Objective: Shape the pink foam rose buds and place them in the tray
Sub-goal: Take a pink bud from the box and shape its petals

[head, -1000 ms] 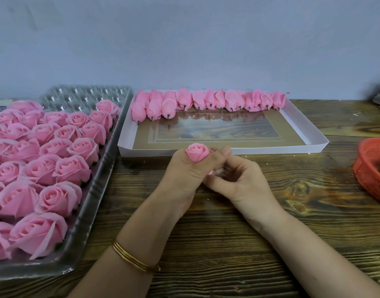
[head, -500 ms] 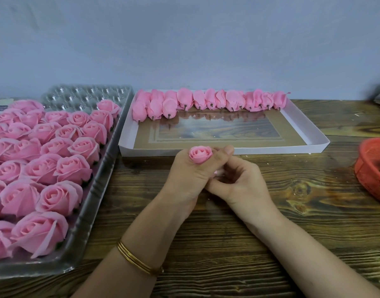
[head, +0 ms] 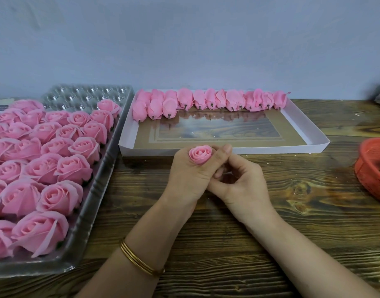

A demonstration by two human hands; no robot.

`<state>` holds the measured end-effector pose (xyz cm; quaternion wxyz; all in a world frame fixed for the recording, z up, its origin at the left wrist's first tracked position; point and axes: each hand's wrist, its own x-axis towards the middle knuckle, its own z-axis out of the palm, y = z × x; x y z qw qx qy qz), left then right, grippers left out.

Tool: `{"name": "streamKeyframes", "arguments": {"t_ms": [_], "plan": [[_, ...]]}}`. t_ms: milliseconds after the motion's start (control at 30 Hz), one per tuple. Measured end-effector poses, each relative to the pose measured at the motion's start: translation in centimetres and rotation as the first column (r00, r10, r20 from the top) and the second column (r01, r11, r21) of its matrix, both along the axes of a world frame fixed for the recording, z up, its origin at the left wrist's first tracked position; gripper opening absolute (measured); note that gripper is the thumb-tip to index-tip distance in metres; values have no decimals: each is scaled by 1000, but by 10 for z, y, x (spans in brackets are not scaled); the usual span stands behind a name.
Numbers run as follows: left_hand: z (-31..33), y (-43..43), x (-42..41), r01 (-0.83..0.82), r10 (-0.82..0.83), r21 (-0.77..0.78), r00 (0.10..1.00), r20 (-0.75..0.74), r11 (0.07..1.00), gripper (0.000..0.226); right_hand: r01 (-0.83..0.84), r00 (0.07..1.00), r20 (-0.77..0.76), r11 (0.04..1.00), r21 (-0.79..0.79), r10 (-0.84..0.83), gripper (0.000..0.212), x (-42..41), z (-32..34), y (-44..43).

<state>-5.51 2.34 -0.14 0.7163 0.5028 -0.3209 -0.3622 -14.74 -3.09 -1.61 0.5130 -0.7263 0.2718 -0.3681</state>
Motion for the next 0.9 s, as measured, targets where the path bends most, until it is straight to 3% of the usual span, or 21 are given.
{"name": "streamKeyframes", "arguments": {"t_ms": [167, 333, 433, 767, 900], "plan": [[-4, -2, 1, -19, 18, -37, 999, -32, 999, 49, -76, 997, 17, 997, 9, 76, 13, -1, 5, -1], [-5, -3, 1, -28, 25, -48, 998, -53, 998, 55, -94, 995, 46, 992, 86, 91, 32, 0, 5, -2], [-6, -4, 0, -27, 25, -55, 999, -43, 998, 61, -65, 997, 48, 997, 52, 63, 28, 1, 1, 0], [-11, -5, 5, 17, -17, -2, 997, -79, 1000, 40, -142, 989, 57, 987, 80, 138, 29, -1, 5, -4], [-10, -5, 5, 10, -10, 1, 999, -47, 1000, 48, -176, 984, 58, 967, 186, 169, 14, -3, 5, -7]]}}
